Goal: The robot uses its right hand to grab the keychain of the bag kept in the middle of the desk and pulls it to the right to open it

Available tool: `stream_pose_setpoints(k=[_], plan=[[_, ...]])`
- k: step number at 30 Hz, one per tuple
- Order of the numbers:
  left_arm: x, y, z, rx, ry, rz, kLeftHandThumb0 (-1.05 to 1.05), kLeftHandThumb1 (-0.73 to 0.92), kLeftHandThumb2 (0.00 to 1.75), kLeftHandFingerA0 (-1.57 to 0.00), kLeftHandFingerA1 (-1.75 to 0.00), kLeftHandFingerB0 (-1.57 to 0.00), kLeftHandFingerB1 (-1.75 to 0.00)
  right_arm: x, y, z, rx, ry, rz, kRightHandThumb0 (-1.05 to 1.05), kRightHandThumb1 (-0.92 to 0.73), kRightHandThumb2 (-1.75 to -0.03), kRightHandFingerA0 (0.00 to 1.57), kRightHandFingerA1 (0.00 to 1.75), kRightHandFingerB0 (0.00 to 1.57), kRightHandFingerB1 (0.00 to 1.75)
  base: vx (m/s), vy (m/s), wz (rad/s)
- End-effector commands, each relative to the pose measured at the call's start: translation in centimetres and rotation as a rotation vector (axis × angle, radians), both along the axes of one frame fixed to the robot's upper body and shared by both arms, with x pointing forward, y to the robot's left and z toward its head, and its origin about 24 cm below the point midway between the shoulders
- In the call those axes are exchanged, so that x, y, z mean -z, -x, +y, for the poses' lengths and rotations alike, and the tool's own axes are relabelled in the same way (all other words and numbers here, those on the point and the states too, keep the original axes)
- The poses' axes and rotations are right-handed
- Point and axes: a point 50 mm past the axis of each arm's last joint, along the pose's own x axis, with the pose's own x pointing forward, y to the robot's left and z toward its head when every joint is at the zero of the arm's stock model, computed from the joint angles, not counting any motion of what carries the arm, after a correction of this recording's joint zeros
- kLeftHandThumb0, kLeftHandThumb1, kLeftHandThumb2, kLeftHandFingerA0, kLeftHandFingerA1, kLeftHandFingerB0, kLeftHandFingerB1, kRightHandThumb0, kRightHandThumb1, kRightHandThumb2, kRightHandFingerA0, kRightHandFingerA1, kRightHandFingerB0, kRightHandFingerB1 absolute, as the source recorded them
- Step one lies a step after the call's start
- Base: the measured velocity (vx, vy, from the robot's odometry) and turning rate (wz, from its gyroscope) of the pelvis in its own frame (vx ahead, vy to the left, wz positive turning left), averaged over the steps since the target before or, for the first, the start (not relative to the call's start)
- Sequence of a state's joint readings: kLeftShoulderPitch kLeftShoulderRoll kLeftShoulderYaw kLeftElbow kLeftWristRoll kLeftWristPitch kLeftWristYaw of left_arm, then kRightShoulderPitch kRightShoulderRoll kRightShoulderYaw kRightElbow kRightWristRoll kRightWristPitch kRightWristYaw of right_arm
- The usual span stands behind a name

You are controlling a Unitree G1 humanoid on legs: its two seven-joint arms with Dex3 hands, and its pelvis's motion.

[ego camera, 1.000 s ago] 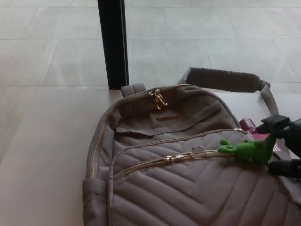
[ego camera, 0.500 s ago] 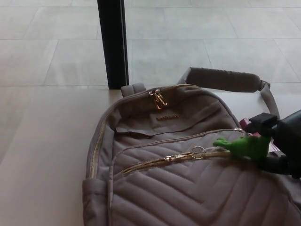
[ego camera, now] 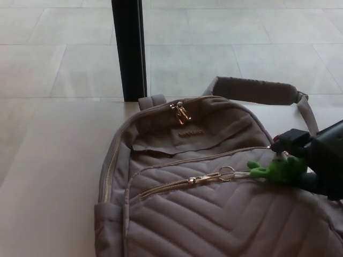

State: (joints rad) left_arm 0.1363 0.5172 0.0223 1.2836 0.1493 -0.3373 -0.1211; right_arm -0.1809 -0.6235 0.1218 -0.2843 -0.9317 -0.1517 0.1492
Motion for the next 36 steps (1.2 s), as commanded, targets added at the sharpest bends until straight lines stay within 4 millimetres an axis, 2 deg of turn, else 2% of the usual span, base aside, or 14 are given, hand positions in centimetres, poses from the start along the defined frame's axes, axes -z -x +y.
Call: stream_pose_setpoints(k=[1, 5, 11, 14, 18, 19, 22, 24, 25, 26, 27, 31, 33, 36], plan=[[-0.3, -0.2, 0.2, 0.018, -0.008, -0.007, -0.80, 0.92, 0.72, -0.78, -0.56, -0.65, -0.46, 0.0, 0.1, -0.3, -0.001, -0.022, -0.004, -0.29, -0.66, -0.72, 1.00, 1.70, 0.84, 0.55, 0.00, 0.000, 0.00], [-0.4, 0.0, 0.3, 0.030, -0.015, -0.013, -0.87, 0.92, 0.74, -0.78, -0.56, -0.66, -0.47, 0.3, 0.0, -0.3, 0.023, -0.023, -0.008, -0.30, -0.65, -0.71, 1.01, 1.69, 0.80, 0.54, 0.00, 0.000, 0.00], [-0.4, -0.1, 0.3, 0.030, -0.009, -0.011, -0.86, 0.92, 0.74, -0.76, -0.55, -0.63, -0.46, 0.1, 0.0, -0.2, 0.030, -0.021, -0.009, -0.39, -0.64, -0.65, 0.95, 1.71, 0.90, 0.59, 0.00, 0.000, 0.00], [-0.3, -0.2, 0.3, 0.022, -0.007, -0.011, -0.85, 0.92, 0.76, -0.77, -0.54, -0.64, -0.45, 0.1, 0.3, 0.1, -0.011, -0.054, -0.021, -0.32, -0.58, -0.84, 0.99, 1.75, 0.91, 0.87, 0.00, 0.000, 0.00], [-0.3, -0.2, 0.2, 0.041, -0.017, -0.005, -0.85, 0.92, 0.78, -0.79, -0.57, -0.65, -0.46, 0.1, 0.4, 0.4, -0.022, -0.086, -0.034, -0.29, -0.56, -0.93, 1.06, 1.75, 0.87, 1.02, 0.00, 0.000, 0.00], [-0.3, -0.2, 0.2, 0.042, -0.018, -0.004, -0.91, 0.81, 0.92, -0.77, -0.60, -0.60, -0.50, 0.2, 0.4, 0.4, -0.025, -0.090, -0.039, -0.30, -0.50, -0.99, 1.01, 1.75, 0.86, 1.19, 0.00, 0.000, 0.00], [-0.3, -0.1, 0.2, 0.057, -0.025, 0.002, -0.89, 0.92, 0.80, -0.79, -0.55, -0.62, -0.46, 0.3, 0.4, 0.3, -0.021, -0.102, -0.051, -0.31, -0.50, -1.01, 1.01, 1.75, 0.87, 1.15, 0.00, 0.000, 0.00], [-0.3, -0.1, 0.2, 0.035, -0.009, -0.009, -0.88, 0.92, 0.76, -0.77, -0.55, -0.64, -0.46, 0.3, 0.4, 0.1, -0.017, -0.100, -0.056, -0.31, -0.48, -1.05, 0.99, 1.75, 0.81, 1.35, 0.00, 0.000, 0.00], [-0.3, -0.1, 0.2, 0.012, 0.000, -0.017, -0.88, 0.92, 0.76, -0.77, -0.55, -0.64, -0.46, 0.3, 0.4, 0.1, -0.015, -0.103, -0.060, -0.31, -0.48, -1.05, 0.99, 1.75, 0.81, 1.35, 0.00, 0.000, 0.00], [-0.2, -0.2, 0.2, 0.024, -0.018, -0.011, -0.85, 0.92, 0.78, -0.78, -0.55, -0.65, -0.46, 0.3, 0.4, 0.0, -0.013, -0.113, -0.070, -0.24, -0.45, -1.04, 1.15, 1.72, 0.84, 1.33, 0.00, 0.000, 0.00], [-0.2, -0.2, 0.2, 0.030, -0.018, -0.007, -0.86, 0.92, 0.80, -0.80, -0.57, -0.62, -0.47, 0.3, 0.5, 0.0, -0.023, -0.143, -0.090, -0.30, -0.44, -1.06, 1.00, 1.75, 0.84, 1.37, 0.00, 0.000, 0.00], [-0.3, -0.2, 0.2, 0.038, -0.016, -0.012, -0.89, 0.92, 0.81, -0.80, -0.58, -0.62, -0.47, 0.2, 0.5, -0.3, -0.037, -0.225, -0.136, -0.28, -0.38, -1.15, 1.01, 1.75, 0.81, 1.47, 0.00, 0.000, 0.00], [-0.3, 0.0, 0.2, 0.040, -0.016, -0.009, -0.89, 0.92, 0.81, -0.79, -0.57, -0.61, -0.46, 0.1, 0.3, -0.7, -0.041, -0.298, -0.175, -0.29, -0.36, -1.21, 0.99, 1.75, 0.70, 1.64, 0.00, 0.000, 0.00], [-0.3, 0.0, 0.2, 0.025, -0.013, -0.007, -0.88, 0.92, 0.78, -0.79, -0.58, -0.65, -0.45, -0.4, 0.1, -1.3, -0.022, -0.334, -0.183, -0.24, -0.34, -1.24, 0.97, 1.75, 0.65, 1.69, 0.00, 0.000, 0.00]])
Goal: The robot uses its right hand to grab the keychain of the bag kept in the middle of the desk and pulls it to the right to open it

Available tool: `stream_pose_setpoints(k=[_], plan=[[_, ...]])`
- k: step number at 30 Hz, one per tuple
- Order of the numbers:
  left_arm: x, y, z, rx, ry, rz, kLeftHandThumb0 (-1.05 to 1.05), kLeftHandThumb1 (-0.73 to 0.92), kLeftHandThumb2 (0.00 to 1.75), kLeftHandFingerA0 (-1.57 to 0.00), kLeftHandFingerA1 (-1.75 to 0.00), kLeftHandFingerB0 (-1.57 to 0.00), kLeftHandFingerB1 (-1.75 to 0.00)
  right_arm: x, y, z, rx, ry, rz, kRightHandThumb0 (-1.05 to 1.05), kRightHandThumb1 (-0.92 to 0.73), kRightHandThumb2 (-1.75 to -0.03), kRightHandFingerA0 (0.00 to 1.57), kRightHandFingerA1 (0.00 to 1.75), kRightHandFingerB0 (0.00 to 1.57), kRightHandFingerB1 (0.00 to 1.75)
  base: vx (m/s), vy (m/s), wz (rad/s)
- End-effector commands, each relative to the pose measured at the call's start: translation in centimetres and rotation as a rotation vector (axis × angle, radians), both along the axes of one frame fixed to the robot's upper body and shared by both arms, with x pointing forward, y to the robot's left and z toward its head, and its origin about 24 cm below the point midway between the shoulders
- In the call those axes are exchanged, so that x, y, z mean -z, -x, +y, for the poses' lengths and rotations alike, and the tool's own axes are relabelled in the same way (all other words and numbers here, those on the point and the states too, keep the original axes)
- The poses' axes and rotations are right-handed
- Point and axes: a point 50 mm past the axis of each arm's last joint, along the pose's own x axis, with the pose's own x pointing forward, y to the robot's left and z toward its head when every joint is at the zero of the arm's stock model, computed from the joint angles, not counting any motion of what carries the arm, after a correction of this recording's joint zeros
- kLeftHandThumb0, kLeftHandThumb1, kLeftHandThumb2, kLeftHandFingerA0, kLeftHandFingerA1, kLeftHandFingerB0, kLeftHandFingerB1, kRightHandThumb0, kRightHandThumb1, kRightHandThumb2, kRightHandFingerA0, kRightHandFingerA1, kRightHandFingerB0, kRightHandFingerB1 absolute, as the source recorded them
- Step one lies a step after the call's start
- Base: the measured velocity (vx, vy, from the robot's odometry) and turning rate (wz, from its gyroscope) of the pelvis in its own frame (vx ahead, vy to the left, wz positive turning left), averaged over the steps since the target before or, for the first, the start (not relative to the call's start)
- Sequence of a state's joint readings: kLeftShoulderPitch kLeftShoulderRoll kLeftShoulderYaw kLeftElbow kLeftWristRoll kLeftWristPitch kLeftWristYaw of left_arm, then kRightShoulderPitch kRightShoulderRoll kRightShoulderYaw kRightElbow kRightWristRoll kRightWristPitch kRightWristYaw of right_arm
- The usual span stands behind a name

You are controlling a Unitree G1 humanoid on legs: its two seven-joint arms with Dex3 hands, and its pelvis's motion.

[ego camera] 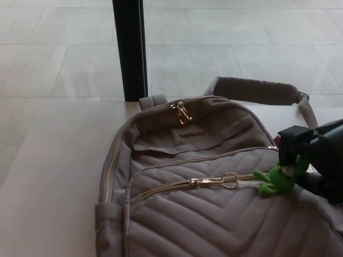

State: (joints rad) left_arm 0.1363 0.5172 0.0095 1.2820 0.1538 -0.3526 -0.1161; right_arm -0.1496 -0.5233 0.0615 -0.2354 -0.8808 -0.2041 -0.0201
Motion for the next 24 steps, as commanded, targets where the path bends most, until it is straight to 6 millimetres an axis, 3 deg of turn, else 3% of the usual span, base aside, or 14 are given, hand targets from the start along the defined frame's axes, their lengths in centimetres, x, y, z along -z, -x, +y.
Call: stream_pose_setpoints(k=[1, 9, 10, 11, 12, 13, 15, 16, 20, 21, 22, 24], plan=[[-0.3, 0.1, 0.3, 0.017, -0.017, -0.004, -0.91, 0.92, 0.82, -0.81, -0.59, -0.62, -0.46, -1.0, -0.2, -1.3, -0.003, -0.128, -0.088, -0.23, -0.36, -1.24, 0.96, 1.75, 0.67, 1.65, 0.00, 0.000, 0.00], [-0.2, 0.2, 0.3, 0.015, -0.026, 0.005, -0.86, 0.92, 0.81, -0.83, -0.59, -0.60, -0.46, -2.3, -0.7, -2.5, 0.034, -0.146, -0.133, -0.24, -0.37, -1.20, 1.00, 1.75, 0.83, 1.45, 0.00, 0.000, 0.00], [-0.3, 0.2, 0.4, 0.011, -0.026, 0.004, -0.85, 0.92, 0.82, -0.81, -0.59, -0.60, -0.46, -2.5, -0.9, -2.7, 0.044, -0.156, -0.133, -0.24, -0.39, -1.20, 1.02, 1.75, 0.86, 1.36, 0.00, 0.000, 0.00], [-0.3, 0.2, 0.4, 0.014, -0.025, 0.006, -0.86, 0.92, 0.82, -0.80, -0.58, -0.60, -0.46, -2.7, -0.9, -2.9, 0.049, -0.164, -0.137, -0.34, -0.46, -1.19, 1.30, 1.43, 0.96, 1.16, 0.00, 0.000, 0.00], [-0.3, 0.2, 0.4, 0.020, -0.026, 0.008, -0.79, 0.80, 1.18, -0.73, -0.64, -0.57, -0.57, -2.8, -1.0, -3.0, 0.053, -0.173, -0.143, -0.33, -0.44, -1.18, 1.30, 1.43, 0.96, 1.17, 0.00, 0.000, 0.00], [-0.3, 0.2, 0.3, 0.013, -0.023, 0.004, -0.86, 0.92, 0.83, -0.78, -0.57, -0.61, -0.47, -2.8, -1.0, -3.1, 0.056, -0.174, -0.140, -0.35, -0.41, -1.18, 1.31, 1.44, 0.98, 1.20, 0.00, 0.000, 0.00], [-0.2, 0.2, 0.3, -0.004, -0.017, -0.004, -0.84, 0.92, 0.80, -0.79, -0.57, -0.66, -0.47, -2.8, -1.0, -3.2, 0.059, -0.167, -0.140, -0.34, -0.41, -1.17, 1.31, 1.44, 0.98, 1.18, 0.00, 0.000, 0.00], [-0.2, 0.3, 0.3, -0.009, -0.019, 0.000, -0.86, 0.92, 0.81, -0.81, -0.59, -0.64, -0.47, -2.8, -1.0, -3.2, 0.061, -0.163, -0.132, -0.26, -0.35, -1.23, 1.02, 1.75, 0.82, 1.47, 0.00, 0.000, 0.00], [-0.2, 0.3, 0.3, -0.006, -0.017, -0.002, -0.85, 0.92, 0.79, -0.76, -0.55, -0.64, -0.46, -2.8, -1.0, -3.2, 0.066, -0.128, -0.119, -0.25, -0.34, -1.22, 1.00, 1.75, 0.78, 1.54, 0.00, 0.000, 0.00], [-0.3, 0.2, 0.4, -0.005, -0.018, -0.003, -0.87, 0.92, 0.82, -0.78, -0.58, -0.59, -0.47, -2.9, -1.0, -3.3, 0.064, -0.124, -0.125, -0.33, -0.38, -1.16, 1.28, 1.43, 1.01, 1.26, 0.00, 0.000, 0.00], [-0.3, 0.1, 0.4, -0.011, -0.014, -0.008, -0.87, 0.92, 0.81, -0.78, -0.59, -0.60, -0.47, -2.8, -1.0, -3.4, 0.059, -0.121, -0.126, -0.24, -0.34, -1.23, 1.01, 1.75, 0.83, 1.46, 0.00, 0.000, 0.00], [-0.3, 0.1, 0.4, -0.026, -0.003, -0.013, -0.85, 0.92, 0.78, -0.76, -0.57, -0.63, -0.47, -2.7, -0.9, -3.5, 0.054, -0.115, -0.121, -0.24, -0.34, -1.23, 1.01, 1.75, 0.80, 1.50, 0.00, 0.000, 0.00]])
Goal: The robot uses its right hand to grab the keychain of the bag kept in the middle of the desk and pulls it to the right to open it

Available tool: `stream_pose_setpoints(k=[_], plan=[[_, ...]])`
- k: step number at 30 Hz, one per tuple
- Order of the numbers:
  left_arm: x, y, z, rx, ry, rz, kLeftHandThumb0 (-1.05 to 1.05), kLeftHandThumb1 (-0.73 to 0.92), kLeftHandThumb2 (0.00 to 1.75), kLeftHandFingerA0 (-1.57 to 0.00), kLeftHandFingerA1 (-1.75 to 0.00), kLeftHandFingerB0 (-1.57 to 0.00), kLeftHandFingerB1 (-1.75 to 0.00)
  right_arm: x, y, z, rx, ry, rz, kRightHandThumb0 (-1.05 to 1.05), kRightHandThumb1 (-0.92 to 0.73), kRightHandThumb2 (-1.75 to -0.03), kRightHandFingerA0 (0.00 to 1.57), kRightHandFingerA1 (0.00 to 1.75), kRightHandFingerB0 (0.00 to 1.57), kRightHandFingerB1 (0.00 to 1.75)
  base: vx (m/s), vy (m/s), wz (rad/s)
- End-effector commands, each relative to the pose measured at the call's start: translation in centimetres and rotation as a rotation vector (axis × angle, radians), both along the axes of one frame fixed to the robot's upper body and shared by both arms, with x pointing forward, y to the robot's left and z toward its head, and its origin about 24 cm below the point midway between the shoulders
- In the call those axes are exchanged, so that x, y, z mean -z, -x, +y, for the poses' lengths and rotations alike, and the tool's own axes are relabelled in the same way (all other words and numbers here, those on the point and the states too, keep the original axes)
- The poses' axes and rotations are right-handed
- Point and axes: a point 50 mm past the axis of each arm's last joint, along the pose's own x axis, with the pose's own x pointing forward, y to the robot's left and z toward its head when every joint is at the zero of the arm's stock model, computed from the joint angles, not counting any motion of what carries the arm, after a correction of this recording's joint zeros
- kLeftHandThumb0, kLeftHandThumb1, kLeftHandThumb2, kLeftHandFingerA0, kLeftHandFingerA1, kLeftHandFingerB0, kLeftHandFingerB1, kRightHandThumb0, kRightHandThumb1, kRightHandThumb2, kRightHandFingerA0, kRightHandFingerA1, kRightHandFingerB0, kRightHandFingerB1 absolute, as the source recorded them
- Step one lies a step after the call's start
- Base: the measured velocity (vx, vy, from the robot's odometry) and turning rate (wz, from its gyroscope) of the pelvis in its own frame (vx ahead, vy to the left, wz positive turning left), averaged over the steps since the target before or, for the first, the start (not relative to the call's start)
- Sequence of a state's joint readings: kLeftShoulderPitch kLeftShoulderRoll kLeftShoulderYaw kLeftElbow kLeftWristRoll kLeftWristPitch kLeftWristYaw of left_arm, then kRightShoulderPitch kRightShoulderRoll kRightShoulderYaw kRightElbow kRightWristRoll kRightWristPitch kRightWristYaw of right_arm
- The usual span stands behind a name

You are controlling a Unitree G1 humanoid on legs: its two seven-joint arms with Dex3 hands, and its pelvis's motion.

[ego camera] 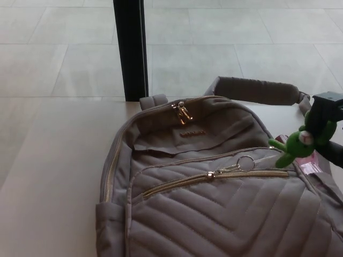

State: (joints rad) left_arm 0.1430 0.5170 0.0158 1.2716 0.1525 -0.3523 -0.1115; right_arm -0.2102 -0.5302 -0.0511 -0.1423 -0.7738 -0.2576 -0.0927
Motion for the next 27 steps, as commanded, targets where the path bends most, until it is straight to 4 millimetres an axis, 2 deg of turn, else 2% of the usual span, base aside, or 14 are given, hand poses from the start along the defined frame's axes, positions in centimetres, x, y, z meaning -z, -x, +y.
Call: stream_pose_setpoints(k=[1, 3, 4, 5, 6, 7, 8, 9, 11, 12, 13, 15, 16, 27], plan=[[-0.3, 0.0, 0.4, -0.013, -0.001, -0.009, -0.85, 0.92, 0.79, -0.76, -0.57, -0.64, -0.47, -0.5, 0.0, -0.9, 0.017, 0.025, -0.008, -0.25, -0.34, -1.24, 1.01, 1.75, 0.78, 1.56, 0.00, 0.000, 0.00], [-0.3, 0.0, 0.3, 0.004, -0.013, -0.007, -0.89, 0.92, 0.82, -0.79, -0.60, -0.61, -0.48, -0.3, 0.0, -1.2, 0.026, 0.037, -0.008, -0.26, -0.33, -1.25, 1.01, 1.75, 0.80, 1.54, 0.00, 0.000, 0.00], [-0.2, 0.0, 0.3, -0.001, -0.011, -0.008, -0.88, 0.92, 0.79, -0.77, -0.57, -0.65, -0.47, -0.3, 0.1, -1.4, 0.033, 0.042, -0.004, -0.33, -0.36, -1.17, 1.29, 1.45, 1.02, 1.28, 0.00, 0.000, 0.00], [-0.2, 0.0, 0.3, 0.001, -0.010, -0.010, -0.94, 0.81, 0.95, -0.76, -0.63, -0.60, -0.53, -0.1, 0.1, -1.7, 0.038, 0.042, -0.001, -0.24, -0.34, -1.27, 1.01, 1.75, 0.78, 1.60, 0.00, 0.000, 0.00], [-0.3, 0.0, 0.3, 0.007, -0.010, -0.014, -0.94, 0.81, 0.95, -0.76, -0.63, -0.60, -0.53, 0.0, 0.1, -2.1, 0.042, 0.042, 0.000, -0.24, -0.34, -1.27, 1.01, 1.75, 0.78, 1.60, 0.00, 0.000, 0.00], [-0.3, 0.0, 0.3, -0.004, -0.005, -0.015, -0.92, 0.80, 0.95, -0.76, -0.63, -0.61, -0.53, 0.1, 0.1, -2.5, 0.063, 0.054, 0.021, -0.34, -0.42, -1.15, 1.23, 1.41, 0.99, 1.26, 0.00, 0.000, 0.00], [-0.3, 0.0, 0.3, -0.020, 0.002, -0.017, -0.92, 0.80, 0.95, -0.76, -0.63, -0.61, -0.53, 0.3, 0.1, -3.2, 0.097, 0.073, 0.053, -0.34, -0.42, -1.15, 1.23, 1.41, 0.99, 1.26, 0.00, 0.000, 0.00], [-0.3, 0.0, 0.3, -0.021, 0.002, -0.018, -0.93, 0.80, 0.95, -0.77, -0.63, -0.61, -0.53, 0.3, 0.1, -3.4, 0.103, 0.074, 0.058, -0.28, -0.43, -1.18, 0.95, 1.75, 0.76, 1.57, 0.00, 0.000, 0.00], [-0.3, 0.1, 0.3, -0.030, 0.006, -0.022, -0.89, 0.92, 0.78, -0.78, -0.60, -0.65, -0.48, 0.4, 0.2, -3.9, 0.122, 0.084, 0.058, -0.28, -0.42, -1.16, 0.96, 1.75, 0.74, 1.59, 0.00, 0.000, 0.00], [-0.3, 0.2, 0.3, -0.052, 0.021, -0.034, -0.89, 0.92, 0.76, -0.76, -0.61, -0.65, -0.50, 0.4, 0.2, -4.2, 0.133, 0.089, 0.061, -0.34, -0.43, -1.14, 1.24, 1.40, 0.99, 1.24, 0.00, 0.000, 0.00], [-0.2, 0.2, 0.3, -0.052, 0.020, -0.033, -0.90, 0.92, 0.78, -0.75, -0.59, -0.64, -0.48, 0.5, 0.2, -4.8, 0.157, 0.096, 0.075, -0.23, -0.43, -1.12, 0.94, 1.75, 0.72, 1.54, 0.00, 0.000, 0.00], [-0.3, 0.2, 0.3, -0.030, 0.003, -0.020, -0.91, 0.92, 0.80, -0.77, -0.60, -0.61, -0.48, 0.5, 0.3, -5.8, 0.214, 0.134, 0.082, -0.23, -0.43, -1.06, 0.94, 1.75, 0.77, 1.44, 0.00, 0.000, 0.00], [-0.2, 0.2, 0.4, -0.035, -0.003, -0.010, -0.90, 0.92, 0.77, -0.76, -0.57, -0.65, -0.46, 0.5, 0.4, -6.8, 0.244, 0.110, 0.099, -0.18, -0.41, -1.11, 0.92, 1.75, 0.71, 1.55, 0.00, 0.000, 0.00], [-0.1, 0.3, 0.3, -0.026, -0.019, 0.001, -0.88, 0.92, 0.80, -0.80, -0.59, -0.63, -0.47, -0.2, 0.9, -10.7, 0.385, 0.084, 0.021, -0.16, -0.46, -1.02, 0.91, 1.75, 0.72, 1.56, 0.00, 0.000, 0.00]])
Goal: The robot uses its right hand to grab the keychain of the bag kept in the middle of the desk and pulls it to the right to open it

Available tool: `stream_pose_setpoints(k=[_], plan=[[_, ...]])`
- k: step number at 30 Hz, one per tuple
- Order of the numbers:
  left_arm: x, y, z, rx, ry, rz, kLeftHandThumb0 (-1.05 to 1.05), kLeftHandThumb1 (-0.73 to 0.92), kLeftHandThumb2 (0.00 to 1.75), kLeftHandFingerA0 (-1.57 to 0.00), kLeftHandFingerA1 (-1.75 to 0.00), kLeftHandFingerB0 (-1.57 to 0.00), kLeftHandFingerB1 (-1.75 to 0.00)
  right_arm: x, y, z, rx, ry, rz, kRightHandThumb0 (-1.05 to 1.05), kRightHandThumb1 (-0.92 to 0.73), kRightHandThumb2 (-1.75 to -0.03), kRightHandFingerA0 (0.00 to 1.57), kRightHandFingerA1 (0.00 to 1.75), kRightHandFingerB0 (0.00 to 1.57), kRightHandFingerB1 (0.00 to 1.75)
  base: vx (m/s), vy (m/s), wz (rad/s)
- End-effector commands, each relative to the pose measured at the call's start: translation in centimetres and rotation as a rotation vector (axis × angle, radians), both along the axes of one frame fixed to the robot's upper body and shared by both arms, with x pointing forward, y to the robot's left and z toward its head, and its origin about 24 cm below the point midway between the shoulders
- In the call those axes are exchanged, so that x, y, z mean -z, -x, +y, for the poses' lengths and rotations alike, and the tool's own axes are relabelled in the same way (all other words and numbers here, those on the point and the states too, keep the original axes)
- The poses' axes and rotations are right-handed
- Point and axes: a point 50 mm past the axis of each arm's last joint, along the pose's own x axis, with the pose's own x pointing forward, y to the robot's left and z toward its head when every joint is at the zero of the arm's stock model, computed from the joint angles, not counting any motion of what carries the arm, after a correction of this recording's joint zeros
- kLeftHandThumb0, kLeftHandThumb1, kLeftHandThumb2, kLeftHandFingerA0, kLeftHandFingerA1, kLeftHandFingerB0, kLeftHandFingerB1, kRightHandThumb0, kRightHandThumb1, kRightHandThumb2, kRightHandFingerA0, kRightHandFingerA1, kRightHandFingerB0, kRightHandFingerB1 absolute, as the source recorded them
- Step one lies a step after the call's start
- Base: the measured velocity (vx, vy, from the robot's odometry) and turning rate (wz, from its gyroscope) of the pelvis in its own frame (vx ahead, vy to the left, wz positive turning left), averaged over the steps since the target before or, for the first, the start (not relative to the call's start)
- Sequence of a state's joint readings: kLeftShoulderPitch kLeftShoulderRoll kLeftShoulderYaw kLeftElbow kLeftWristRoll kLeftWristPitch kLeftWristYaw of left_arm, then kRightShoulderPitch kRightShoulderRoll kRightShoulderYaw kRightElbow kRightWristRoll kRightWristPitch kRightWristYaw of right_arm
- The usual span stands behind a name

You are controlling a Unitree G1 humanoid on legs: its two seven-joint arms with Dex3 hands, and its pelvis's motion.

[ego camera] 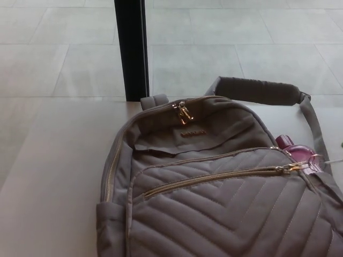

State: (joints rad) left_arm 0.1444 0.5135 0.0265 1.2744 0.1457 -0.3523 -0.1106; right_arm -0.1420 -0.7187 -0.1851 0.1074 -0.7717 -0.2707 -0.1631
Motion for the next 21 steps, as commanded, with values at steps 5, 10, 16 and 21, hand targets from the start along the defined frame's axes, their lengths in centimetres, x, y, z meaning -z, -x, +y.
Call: stream_pose_setpoints(k=[5, 10, 16, 21], plan=[[-0.1, 0.3, 0.3, -0.035, -0.007, -0.002, -0.86, 0.92, 0.77, -0.75, -0.56, -0.67, -0.47, -0.9, 0.7, -3.2, 0.129, 0.000, -0.058, -0.21, -0.52, -1.01, 0.88, 1.75, 0.66, 1.58, 0.00, 0.000, 0.00], [0.0, 0.5, 0.2, -0.010, -0.019, 0.021, -0.89, 0.92, 0.82, -0.82, -0.62, -0.63, -0.48, 0.1, 1.3, -4.1, 0.122, -0.032, -0.027, -0.16, -0.59, -0.83, 1.09, 1.69, 0.67, 1.35, 0.00, 0.000, 0.00], [0.1, 0.5, 0.1, -0.029, -0.007, 0.018, -0.88, 0.92, 0.77, -0.79, -0.61, -0.67, -0.48, 0.5, 1.9, -2.9, 0.067, -0.073, 0.130, -0.51, -0.59, -0.58, 0.93, 0.83, 0.29, 0.30, 0.00, 0.000, 0.00], [0.2, 0.7, 0.1, -0.063, 0.020, 0.005, -0.93, 0.92, 0.74, -0.78, -0.64, -0.66, -0.49, 0.5, 2.7, -2.5, 0.127, 0.044, 0.289, -1.05, -0.59, -1.01, 0.00, 0.09, 0.00, 0.03, 0.00, 0.000, 0.00]])
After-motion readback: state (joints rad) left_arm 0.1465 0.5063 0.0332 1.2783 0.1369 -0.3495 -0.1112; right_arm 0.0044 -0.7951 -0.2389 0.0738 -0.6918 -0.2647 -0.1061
